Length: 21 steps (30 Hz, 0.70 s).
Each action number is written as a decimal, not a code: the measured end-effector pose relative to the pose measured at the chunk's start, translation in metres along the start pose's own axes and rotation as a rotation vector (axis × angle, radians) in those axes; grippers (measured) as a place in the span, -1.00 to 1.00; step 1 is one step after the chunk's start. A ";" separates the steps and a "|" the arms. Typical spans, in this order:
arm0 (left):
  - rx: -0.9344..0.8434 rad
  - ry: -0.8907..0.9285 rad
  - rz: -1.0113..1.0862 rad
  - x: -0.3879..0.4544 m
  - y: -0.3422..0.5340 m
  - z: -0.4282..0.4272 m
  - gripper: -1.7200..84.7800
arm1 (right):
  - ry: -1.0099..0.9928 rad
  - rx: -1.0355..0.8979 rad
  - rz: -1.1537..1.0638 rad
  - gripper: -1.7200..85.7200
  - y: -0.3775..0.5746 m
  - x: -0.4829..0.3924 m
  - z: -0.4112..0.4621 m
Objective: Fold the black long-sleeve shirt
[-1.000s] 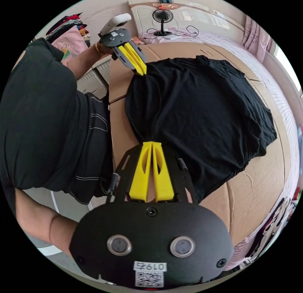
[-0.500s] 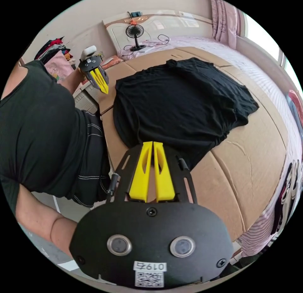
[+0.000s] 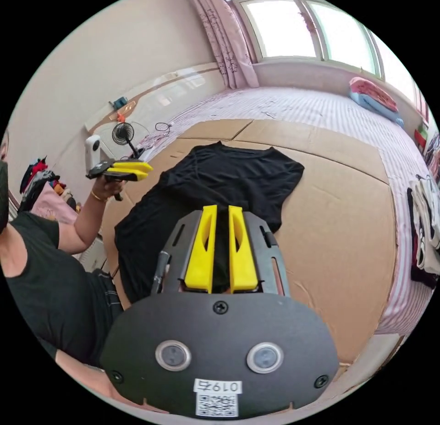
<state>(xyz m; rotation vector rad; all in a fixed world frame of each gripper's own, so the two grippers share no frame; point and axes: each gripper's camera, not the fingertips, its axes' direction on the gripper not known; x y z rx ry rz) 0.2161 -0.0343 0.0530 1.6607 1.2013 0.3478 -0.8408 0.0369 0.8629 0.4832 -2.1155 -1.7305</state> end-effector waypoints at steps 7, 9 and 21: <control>-0.144 0.039 0.023 -0.028 -0.040 0.084 -0.82 | 0.039 -0.167 -0.089 -0.77 -0.027 0.014 0.046; -0.155 0.071 0.048 -0.031 -0.042 0.096 -0.84 | 0.042 -0.218 -0.122 -0.80 -0.026 0.014 0.057; -0.157 0.205 0.301 0.007 0.010 0.082 -0.91 | -0.037 -0.257 -0.417 -0.97 0.041 -0.030 0.022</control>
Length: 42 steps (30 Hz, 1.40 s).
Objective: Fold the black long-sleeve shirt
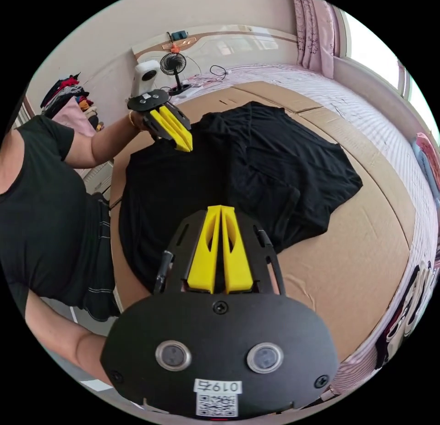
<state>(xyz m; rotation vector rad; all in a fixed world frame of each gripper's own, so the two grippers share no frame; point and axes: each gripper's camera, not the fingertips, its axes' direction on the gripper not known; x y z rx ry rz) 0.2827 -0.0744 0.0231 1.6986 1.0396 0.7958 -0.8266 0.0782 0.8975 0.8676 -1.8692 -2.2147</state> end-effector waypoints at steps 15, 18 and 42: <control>0.108 -0.091 -0.138 -0.035 -0.034 0.038 -0.85 | 0.140 0.140 0.286 -0.78 -0.023 0.046 -0.003; 0.082 -0.101 -0.117 -0.026 -0.036 0.047 -0.89 | 0.170 0.117 0.346 -0.78 -0.005 0.055 -0.008; 0.157 -0.108 -0.071 0.089 0.006 0.047 -0.94 | 0.186 0.168 -0.069 -0.98 0.076 -0.147 -0.047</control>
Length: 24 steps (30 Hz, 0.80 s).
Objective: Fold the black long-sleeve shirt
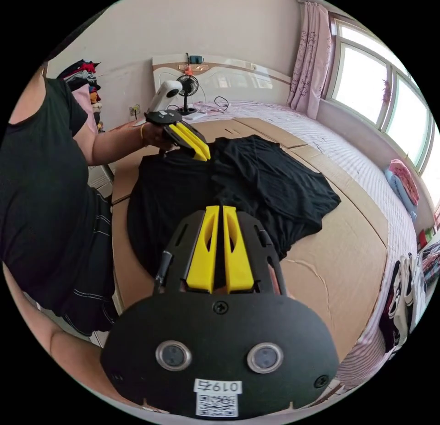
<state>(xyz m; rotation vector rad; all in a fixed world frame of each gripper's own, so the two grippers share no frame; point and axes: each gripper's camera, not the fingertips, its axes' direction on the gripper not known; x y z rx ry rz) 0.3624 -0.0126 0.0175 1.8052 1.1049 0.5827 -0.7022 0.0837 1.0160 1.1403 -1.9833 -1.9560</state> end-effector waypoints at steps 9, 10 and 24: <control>-0.060 -0.036 -0.010 0.038 -0.011 0.023 -0.94 | -0.022 -0.184 0.081 -0.98 0.020 -0.024 -0.007; -0.058 -0.028 -0.006 0.041 -0.013 0.025 -0.94 | -0.028 -0.181 0.082 -0.98 0.021 -0.024 -0.011; -0.018 0.130 0.036 0.173 -0.080 0.090 -0.74 | 0.048 -0.120 0.148 -0.91 0.024 -0.012 -0.043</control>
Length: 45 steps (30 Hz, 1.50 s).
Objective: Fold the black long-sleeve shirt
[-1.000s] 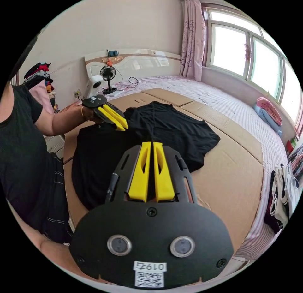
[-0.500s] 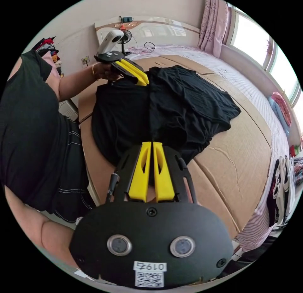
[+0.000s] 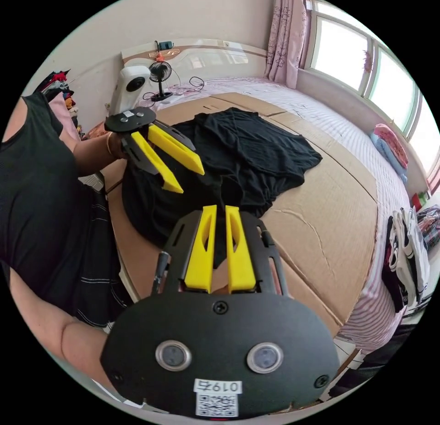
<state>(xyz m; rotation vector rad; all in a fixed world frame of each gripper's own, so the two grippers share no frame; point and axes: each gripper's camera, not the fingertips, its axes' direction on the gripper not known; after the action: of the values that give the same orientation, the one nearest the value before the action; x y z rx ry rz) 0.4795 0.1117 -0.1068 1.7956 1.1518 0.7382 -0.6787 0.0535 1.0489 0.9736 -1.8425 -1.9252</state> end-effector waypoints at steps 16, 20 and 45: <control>-0.085 -0.065 -0.083 0.047 -0.025 0.040 -0.74 | -0.049 0.053 0.009 -0.91 0.001 0.008 -0.019; -0.153 -0.144 0.020 0.074 -0.030 0.059 -0.75 | -0.055 -0.013 -0.006 -0.81 -0.020 0.011 0.001; -0.150 -0.082 -0.074 0.073 -0.012 0.042 -0.83 | 0.109 -0.208 -0.164 -0.98 -0.066 -0.030 0.024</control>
<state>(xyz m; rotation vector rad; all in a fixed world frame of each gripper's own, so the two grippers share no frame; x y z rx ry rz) 0.5382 0.1664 -0.1343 1.6344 1.0741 0.6830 -0.6571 0.0990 0.9918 1.1641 -1.5091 -2.0636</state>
